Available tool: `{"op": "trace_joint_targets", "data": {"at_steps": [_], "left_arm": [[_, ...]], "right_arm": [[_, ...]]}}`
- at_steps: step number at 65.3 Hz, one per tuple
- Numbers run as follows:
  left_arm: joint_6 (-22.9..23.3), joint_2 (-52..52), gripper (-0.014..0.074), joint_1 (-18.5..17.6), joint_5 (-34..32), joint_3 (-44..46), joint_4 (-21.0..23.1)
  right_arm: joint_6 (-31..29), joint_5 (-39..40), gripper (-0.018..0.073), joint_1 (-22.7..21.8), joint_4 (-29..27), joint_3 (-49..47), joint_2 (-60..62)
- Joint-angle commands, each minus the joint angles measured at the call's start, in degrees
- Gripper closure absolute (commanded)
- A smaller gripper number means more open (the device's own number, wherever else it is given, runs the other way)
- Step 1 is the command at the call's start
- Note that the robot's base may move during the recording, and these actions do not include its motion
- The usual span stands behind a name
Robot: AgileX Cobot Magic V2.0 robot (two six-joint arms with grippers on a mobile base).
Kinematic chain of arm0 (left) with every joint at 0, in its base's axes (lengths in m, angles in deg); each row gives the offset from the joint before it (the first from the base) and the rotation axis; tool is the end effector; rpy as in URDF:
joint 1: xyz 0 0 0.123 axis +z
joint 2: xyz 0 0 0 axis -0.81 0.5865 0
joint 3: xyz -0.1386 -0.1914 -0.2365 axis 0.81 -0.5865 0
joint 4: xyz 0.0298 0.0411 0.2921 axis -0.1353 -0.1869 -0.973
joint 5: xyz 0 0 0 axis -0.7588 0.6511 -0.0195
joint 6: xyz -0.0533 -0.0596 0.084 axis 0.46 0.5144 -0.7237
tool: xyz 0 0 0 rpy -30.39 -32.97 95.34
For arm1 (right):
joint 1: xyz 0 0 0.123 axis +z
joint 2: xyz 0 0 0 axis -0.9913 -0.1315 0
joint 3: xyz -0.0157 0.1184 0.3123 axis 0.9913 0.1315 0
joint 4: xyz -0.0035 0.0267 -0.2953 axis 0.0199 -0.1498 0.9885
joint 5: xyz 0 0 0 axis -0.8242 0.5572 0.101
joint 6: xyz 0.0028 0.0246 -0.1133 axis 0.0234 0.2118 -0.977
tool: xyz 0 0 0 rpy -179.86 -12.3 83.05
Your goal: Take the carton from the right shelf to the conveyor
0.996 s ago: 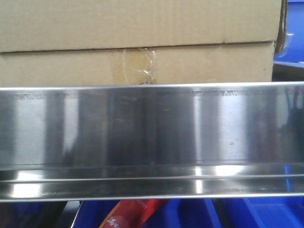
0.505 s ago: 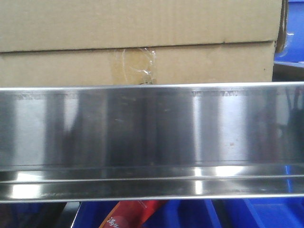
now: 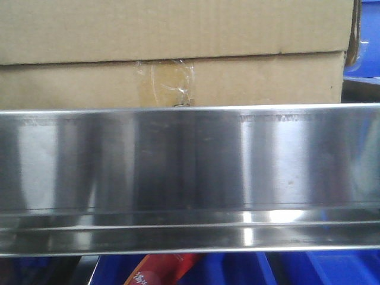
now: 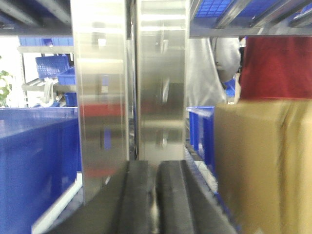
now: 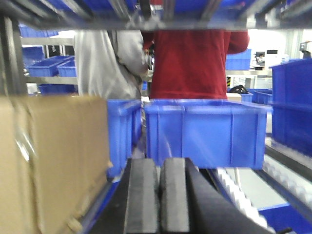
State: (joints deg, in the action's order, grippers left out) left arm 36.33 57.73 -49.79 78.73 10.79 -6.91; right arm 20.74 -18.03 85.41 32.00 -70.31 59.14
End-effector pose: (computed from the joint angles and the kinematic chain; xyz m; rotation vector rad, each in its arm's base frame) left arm 0.0366 0.0043 0.3748 -0.0408 1.4326 0.0988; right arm 0.0298 0.0093 0.3648 -0.0630 1.4198 0.1222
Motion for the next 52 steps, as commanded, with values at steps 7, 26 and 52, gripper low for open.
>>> {"op": "trace_joint_targets", "data": {"at_steps": [7,26,52], "left_arm": [[0.00,7.36,0.0175,-0.02,5.85,8.29,0.82],[-24.66,13.84,0.0114,-4.80,10.86,16.24,19.45],[-44.52,31.95,0.0153,-19.14,17.96,27.11,45.19]], "right_arm": [[-0.09,-1.43,0.0217,0.14,-0.56,-5.41,-4.70],[-0.09,-0.65,-0.0009,0.14,-0.56,-5.55,-7.32],[-0.29,-6.26,-0.0009,0.26,-3.33,-16.32,-16.37]]}}
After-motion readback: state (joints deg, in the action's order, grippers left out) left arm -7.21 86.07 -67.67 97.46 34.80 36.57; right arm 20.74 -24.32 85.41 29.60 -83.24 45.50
